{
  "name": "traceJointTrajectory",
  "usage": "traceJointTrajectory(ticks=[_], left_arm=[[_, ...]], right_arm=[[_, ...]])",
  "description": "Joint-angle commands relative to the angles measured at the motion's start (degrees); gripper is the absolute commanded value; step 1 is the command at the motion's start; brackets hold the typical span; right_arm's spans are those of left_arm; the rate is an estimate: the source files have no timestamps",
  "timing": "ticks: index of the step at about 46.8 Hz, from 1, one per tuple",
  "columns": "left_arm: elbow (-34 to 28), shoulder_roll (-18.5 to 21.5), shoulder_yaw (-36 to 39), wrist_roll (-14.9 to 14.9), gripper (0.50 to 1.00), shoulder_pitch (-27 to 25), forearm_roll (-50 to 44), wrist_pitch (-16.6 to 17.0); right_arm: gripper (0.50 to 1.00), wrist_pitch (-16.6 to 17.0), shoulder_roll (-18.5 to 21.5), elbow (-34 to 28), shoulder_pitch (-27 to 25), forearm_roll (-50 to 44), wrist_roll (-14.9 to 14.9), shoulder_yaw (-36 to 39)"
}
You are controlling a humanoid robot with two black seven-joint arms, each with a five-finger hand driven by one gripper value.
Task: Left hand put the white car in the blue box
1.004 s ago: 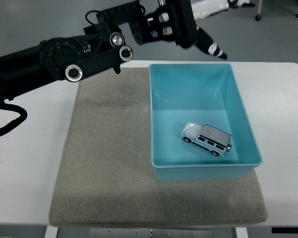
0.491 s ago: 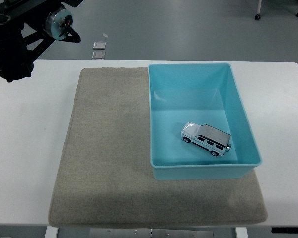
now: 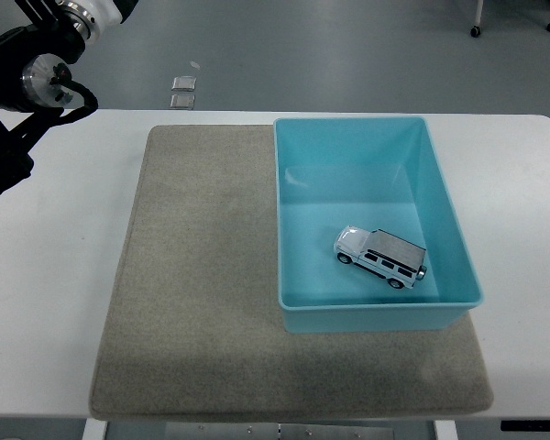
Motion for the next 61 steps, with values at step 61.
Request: traceJointTrajectory(ticks=[61], left_arm=[[-0.66,-4.77,-13.54,-5.45,0.999,22.94,0.16,-4.02]], right_arm=[[0.936,0.79,0.00,0.70,0.01,-0.07,-0.09,0.09]])
